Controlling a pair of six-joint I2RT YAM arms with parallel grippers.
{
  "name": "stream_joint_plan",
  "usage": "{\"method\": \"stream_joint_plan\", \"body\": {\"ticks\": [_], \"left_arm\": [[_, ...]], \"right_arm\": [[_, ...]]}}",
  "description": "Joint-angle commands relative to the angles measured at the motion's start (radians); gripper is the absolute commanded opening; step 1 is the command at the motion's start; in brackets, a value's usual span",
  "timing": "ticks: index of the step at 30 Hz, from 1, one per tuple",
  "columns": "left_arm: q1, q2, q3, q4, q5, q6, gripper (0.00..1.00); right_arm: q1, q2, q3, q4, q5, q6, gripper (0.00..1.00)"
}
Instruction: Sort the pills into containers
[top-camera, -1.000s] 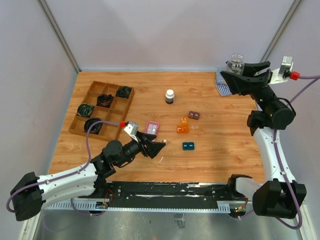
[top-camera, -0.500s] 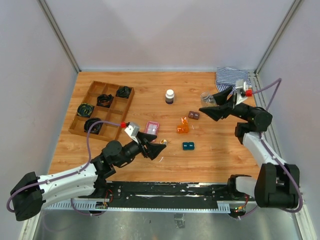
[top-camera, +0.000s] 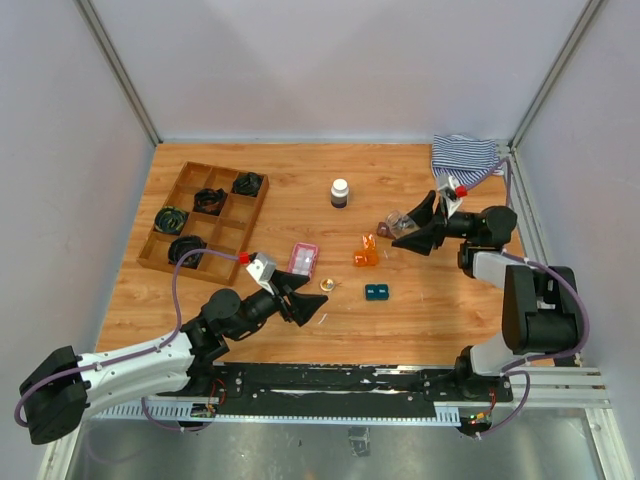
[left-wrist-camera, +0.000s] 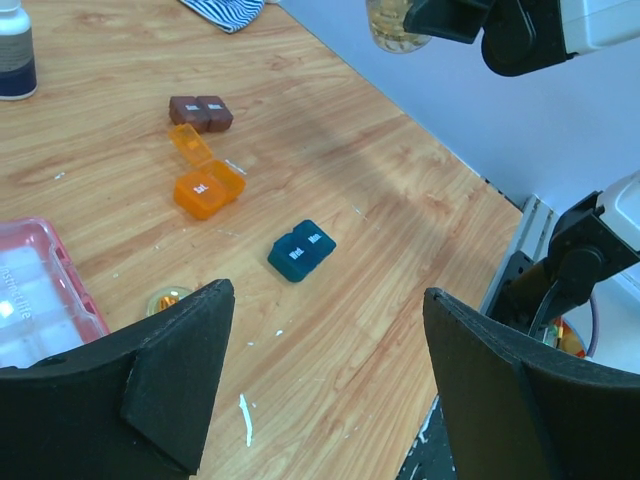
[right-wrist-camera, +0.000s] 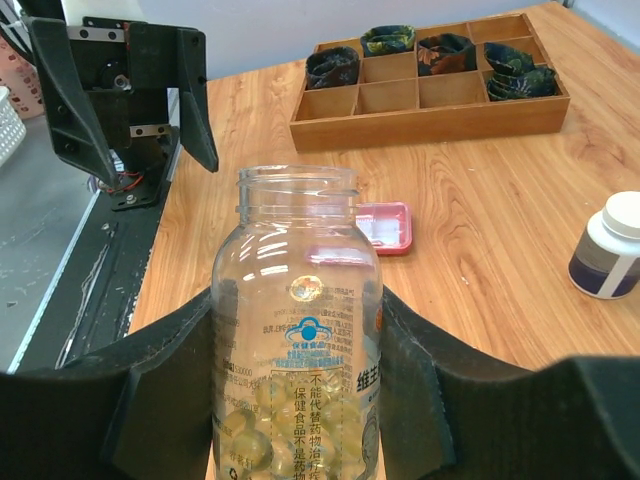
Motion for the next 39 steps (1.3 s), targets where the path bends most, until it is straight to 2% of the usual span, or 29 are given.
{"method": "stream_joint_plan", "body": {"ticks": [1,6,8,9,10,11,13,14,16,19,25,29,34,39], "left_arm": [[0.004,-0.012,-0.010,0.054,-0.001,0.029,0.83],[0.004,-0.015,-0.002,0.051,0.007,0.028,0.83],[0.005,-0.017,0.007,0.042,0.014,0.027,0.83],[0.005,-0.018,0.012,0.037,0.016,0.027,0.83],[0.004,-0.018,0.018,0.031,0.017,0.025,0.83],[0.004,-0.020,0.021,0.029,0.019,0.025,0.83],[0.004,-0.020,0.024,0.024,0.022,0.024,0.83],[0.004,-0.020,0.026,0.022,0.022,0.023,0.83],[0.004,-0.020,0.030,0.018,0.021,0.023,0.83],[0.005,-0.020,0.037,0.012,0.029,0.023,0.83],[0.004,-0.039,0.041,-0.005,0.041,0.019,0.83],[0.005,-0.045,0.039,-0.005,0.047,0.019,0.83],[0.005,-0.039,0.031,0.011,0.056,0.018,0.84],[0.005,-0.028,0.012,0.028,0.053,0.008,0.84]], "right_arm": [[-0.032,0.016,0.060,0.080,-0.034,0.017,0.01],[-0.054,-0.022,0.106,0.063,0.024,0.069,0.01],[-0.061,-0.058,0.127,-0.020,0.071,0.029,0.01],[-0.067,-0.087,0.138,-0.147,0.107,-0.042,0.01],[-0.074,-0.131,0.153,-0.350,0.168,-0.185,0.02],[-0.066,-0.190,0.179,-0.651,0.238,-0.396,0.03],[0.007,-0.298,0.308,-1.355,0.420,-1.001,0.04],[0.028,-0.317,0.350,-1.530,0.414,-1.150,0.04],[0.031,-0.330,0.351,-1.536,0.299,-1.173,0.01],[0.042,-0.347,0.302,-1.622,0.154,-1.389,0.01],[0.045,-0.261,0.397,-2.146,0.240,-1.997,0.01],[0.046,-0.160,0.456,-2.290,0.282,-2.171,0.02],[0.075,-0.070,0.457,-2.297,0.357,-2.213,0.04],[0.115,-0.020,0.430,-2.207,0.467,-2.141,0.05]]}}
